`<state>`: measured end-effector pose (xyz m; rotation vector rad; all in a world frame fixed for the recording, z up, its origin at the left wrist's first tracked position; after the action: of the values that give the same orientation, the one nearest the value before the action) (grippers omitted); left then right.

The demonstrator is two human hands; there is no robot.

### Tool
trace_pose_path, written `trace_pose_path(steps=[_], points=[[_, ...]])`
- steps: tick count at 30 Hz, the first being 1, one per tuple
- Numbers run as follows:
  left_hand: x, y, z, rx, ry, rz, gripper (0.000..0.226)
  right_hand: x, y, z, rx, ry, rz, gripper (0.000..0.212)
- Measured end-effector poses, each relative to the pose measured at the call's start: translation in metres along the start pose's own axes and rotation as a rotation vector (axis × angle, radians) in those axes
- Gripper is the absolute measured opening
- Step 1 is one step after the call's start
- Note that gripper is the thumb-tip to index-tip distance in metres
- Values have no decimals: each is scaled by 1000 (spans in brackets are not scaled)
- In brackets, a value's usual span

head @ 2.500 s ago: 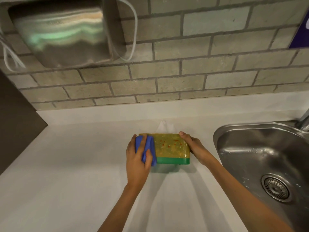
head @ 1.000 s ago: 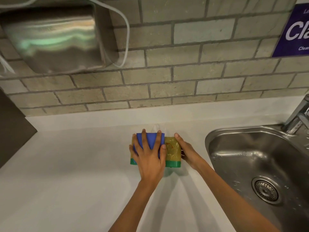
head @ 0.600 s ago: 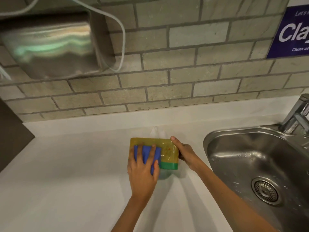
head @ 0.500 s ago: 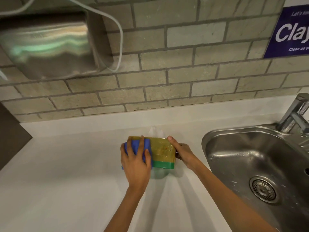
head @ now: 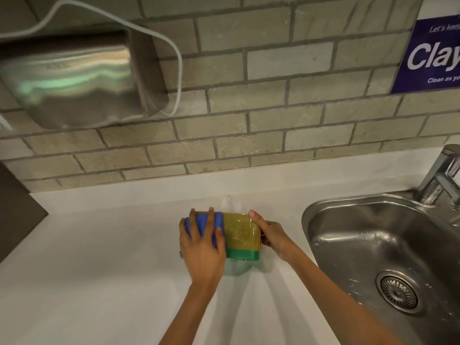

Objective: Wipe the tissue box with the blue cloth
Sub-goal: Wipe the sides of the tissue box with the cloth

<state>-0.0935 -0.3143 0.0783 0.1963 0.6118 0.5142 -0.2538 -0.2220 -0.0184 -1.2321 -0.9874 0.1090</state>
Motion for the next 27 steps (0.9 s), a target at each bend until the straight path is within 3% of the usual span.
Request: trace_pose_path(steps=[4,9,12,15,19,22,24,27], points=[[0,40,-19,14,-73,-83,58,1,0,-1,-24,-5,-16,54],[35,41,-20,-38,-102,-339,51,5,-2,-2,-2,-20,-21,80],[29,17,-8,-48,-14,-211,47,6,-4,-3,11,-17,-24,80],[11,26,-9,-15,-38,-32,50,5,-3,-5,18,-7,-47,64],[20,60,-27,-58,-144,-260,48,3,-2,-2,5,0,-54,57],[32,51,-29,-57,-109,-395,48,3,-2,-4,18,-22,-37,58],[27,31,-19,-28,-53,-347,53,4,-3,-3,25,-10,-34,65],[6,-8,-2,8,63,-103,49,4,-3,-2,32,2,-43,69]])
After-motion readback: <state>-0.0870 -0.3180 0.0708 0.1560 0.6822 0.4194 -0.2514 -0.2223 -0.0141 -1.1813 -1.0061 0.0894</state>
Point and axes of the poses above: each hand's wrist, its own x-axis away from the middle knuckle, its own z-axis out of the back of the hand, y = z × x, the point moved 8 cm from there along -x, towards the middle knuckle, and after that the axes turned 15 degrees about -z, right-handed, at the moved point
